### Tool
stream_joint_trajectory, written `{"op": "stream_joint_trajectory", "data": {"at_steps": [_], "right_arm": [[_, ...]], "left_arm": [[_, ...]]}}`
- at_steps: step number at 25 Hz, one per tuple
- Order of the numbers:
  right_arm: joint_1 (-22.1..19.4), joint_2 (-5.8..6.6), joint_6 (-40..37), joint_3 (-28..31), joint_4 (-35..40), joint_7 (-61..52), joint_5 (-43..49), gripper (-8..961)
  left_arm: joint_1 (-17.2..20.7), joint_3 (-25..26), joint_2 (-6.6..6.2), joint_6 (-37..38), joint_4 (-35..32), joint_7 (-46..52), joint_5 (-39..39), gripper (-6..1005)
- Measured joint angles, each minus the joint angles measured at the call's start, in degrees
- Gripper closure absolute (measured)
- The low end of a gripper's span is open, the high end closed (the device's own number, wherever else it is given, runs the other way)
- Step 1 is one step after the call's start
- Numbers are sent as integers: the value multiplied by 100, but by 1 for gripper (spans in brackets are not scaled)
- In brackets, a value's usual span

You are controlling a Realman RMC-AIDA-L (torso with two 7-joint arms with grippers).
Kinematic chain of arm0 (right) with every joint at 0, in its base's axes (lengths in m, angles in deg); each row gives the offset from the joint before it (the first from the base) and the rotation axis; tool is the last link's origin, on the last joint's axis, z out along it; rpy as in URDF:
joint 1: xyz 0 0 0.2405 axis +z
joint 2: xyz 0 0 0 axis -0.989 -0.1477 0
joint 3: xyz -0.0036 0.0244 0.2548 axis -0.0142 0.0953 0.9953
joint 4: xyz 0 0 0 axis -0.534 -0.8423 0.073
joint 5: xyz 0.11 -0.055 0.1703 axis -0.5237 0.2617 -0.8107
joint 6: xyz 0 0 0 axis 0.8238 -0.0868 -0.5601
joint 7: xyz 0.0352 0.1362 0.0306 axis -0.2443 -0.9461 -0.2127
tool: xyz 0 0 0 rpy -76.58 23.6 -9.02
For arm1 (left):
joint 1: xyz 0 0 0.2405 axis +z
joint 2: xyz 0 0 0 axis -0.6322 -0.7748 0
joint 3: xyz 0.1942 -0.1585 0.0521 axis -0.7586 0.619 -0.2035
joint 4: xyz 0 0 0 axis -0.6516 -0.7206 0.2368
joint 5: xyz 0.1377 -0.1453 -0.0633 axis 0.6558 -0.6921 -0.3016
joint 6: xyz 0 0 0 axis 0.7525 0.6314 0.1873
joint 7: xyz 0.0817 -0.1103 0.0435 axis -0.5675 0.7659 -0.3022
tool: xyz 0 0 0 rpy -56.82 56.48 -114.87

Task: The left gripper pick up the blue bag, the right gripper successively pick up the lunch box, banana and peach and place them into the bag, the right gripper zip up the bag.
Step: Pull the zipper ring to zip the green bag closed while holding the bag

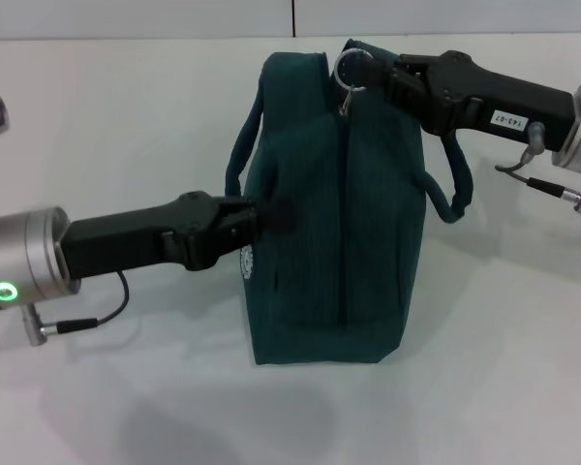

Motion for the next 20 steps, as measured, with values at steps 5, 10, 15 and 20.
{"op": "stream_joint_trajectory", "data": {"at_steps": [5,10,15,20], "right_arm": [[2,0,6,0,-15,-34,-13,913],[19,-23,-2,-40,-24,-224,-17,912],[53,-23,-8,-49,-27,-744,-17,911],[106,-20,6,-48,-28,-1298,21,910]], "left_arm": [[13,9,-8,19,195,-126,-3,945],[9,-15,4,30,277,-255,-1,944],[-19,-20,9,55,382,-432,14,944],[-45,-22,9,59,441,-486,20,945]]}}
